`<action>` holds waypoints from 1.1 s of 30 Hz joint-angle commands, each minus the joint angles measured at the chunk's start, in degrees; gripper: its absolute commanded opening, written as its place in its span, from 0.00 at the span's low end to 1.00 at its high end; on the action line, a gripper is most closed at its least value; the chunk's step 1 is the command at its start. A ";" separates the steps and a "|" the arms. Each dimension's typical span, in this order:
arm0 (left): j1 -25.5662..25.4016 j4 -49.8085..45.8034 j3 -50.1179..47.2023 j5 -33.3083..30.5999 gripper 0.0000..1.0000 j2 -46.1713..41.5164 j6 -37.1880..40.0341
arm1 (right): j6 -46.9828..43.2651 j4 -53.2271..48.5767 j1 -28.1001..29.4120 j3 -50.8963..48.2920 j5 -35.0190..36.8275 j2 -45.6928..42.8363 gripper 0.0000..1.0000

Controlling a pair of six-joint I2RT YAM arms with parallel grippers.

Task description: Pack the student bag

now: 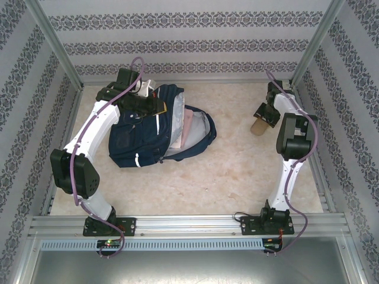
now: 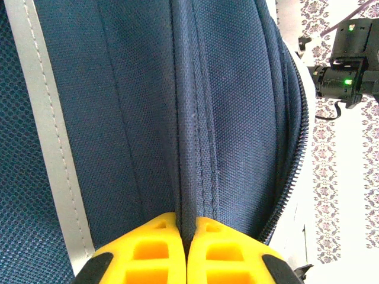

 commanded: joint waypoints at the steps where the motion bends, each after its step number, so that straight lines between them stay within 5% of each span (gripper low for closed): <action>1: -0.04 1.54 2.29 1.21 0.00 -0.25 2.52 | -1.39 -0.96 1.43 -4.05 0.42 -4.39 0.52; 7: -0.09 2.19 2.30 1.27 0.00 -0.33 2.11 | -1.89 0.10 5.85 -9.44 -2.80 -13.09 0.51; 16: -0.05 3.69 1.12 1.26 0.00 -0.73 0.96 | 2.38 2.26 21.30 -10.33 -8.05 -22.30 0.52; 27: -0.05 5.34 1.06 1.45 0.00 -1.17 -0.55 | 10.24 4.99 36.86 -2.06 -6.69 -12.30 0.50; 33: -0.05 5.53 0.51 1.57 0.00 -1.38 -0.73 | 9.70 4.89 39.84 0.35 4.09 -7.91 0.51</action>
